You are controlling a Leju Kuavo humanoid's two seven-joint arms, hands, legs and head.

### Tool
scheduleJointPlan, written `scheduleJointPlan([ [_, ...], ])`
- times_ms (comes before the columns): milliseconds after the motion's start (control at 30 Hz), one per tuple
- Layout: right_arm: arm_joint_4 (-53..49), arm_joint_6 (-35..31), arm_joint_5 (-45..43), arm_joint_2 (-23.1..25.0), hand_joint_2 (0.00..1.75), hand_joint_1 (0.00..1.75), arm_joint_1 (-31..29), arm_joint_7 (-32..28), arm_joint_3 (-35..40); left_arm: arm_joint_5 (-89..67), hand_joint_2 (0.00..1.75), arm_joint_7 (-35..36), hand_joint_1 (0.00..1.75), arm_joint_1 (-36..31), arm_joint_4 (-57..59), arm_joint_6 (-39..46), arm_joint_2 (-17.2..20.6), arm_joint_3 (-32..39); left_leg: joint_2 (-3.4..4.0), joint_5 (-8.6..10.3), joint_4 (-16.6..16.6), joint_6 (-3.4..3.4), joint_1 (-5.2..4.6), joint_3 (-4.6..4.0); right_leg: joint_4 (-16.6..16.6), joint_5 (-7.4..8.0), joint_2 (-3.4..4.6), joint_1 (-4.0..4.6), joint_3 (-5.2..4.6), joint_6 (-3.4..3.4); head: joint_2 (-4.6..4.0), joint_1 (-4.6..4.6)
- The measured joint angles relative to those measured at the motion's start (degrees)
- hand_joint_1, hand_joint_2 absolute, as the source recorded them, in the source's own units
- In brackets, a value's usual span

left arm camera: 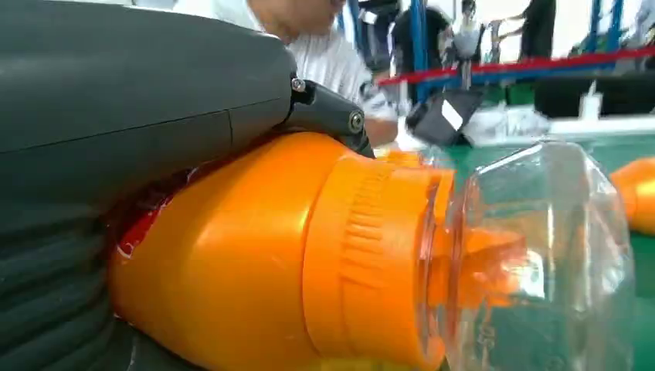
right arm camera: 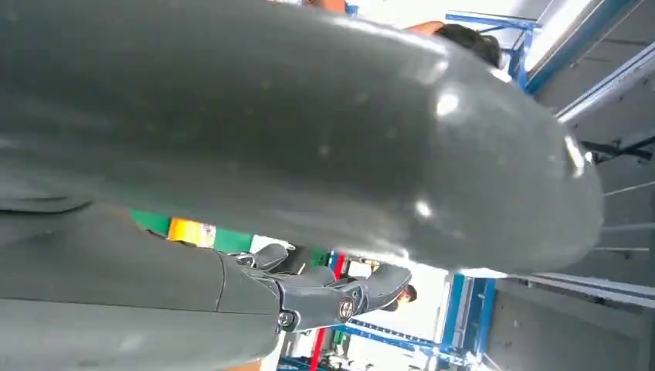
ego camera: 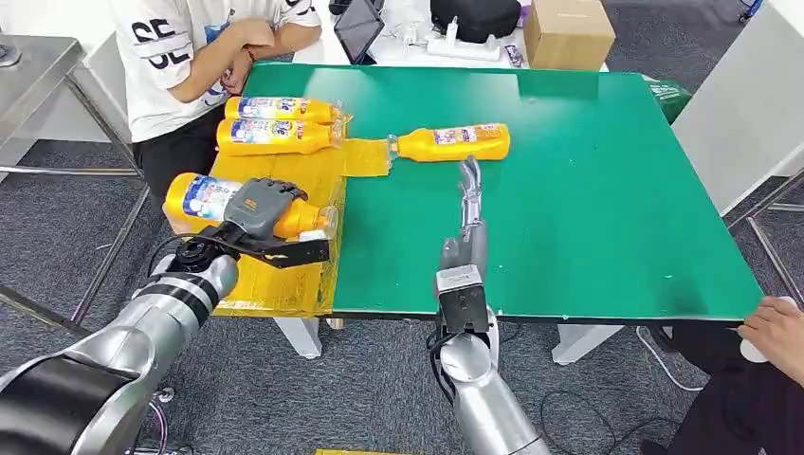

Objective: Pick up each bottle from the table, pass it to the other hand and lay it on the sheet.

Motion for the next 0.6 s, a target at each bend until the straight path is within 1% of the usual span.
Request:
scheduleJointPlan([
  [133,0.0,0.0,-0.1,0.0,0.0,0.0,0.2,0.0,0.0,0.5,1.75,0.0,1.75,0.0,0.7,-0.5,0.2,0.0,0.0,0.0,0.0,0.0,0.0,0.01,0.0,0.0,0.0,0.0,0.0,0.0,0.0,0.0],
  [233,0.0,0.4,-0.1,0.0,0.0,0.0,0.2,0.0,0.0,3.1,1.75,-0.4,1.75,0.1,0.9,-2.7,0.2,0.3,0.0,0.0,0.0,0.0,0.0,0.0,0.0,0.0,0.0,0.0,0.01,0.0,0.0,0.0],
  [400,0.2,1.5,0.1,0.0,0.0,0.0,0.2,0.4,0.2,8.3,1.75,-3.1,1.75,1.4,1.2,-4.7,0.1,3.3,0.0,0.0,0.0,0.0,0.0,0.0,0.0,0.0,0.0,0.0,0.0,0.0,0.0,0.0],
  [600,1.1,2.5,0.4,0.0,0.0,0.0,0.1,1.1,0.5,10.7,1.75,-4.5,1.75,3.2,1.2,-5.9,-0.2,6.0,0.0,0.0,0.0,0.0,0.0,0.0,0.0,0.0,0.0,0.0,0.0,0.0,0.0,-0.02],
])
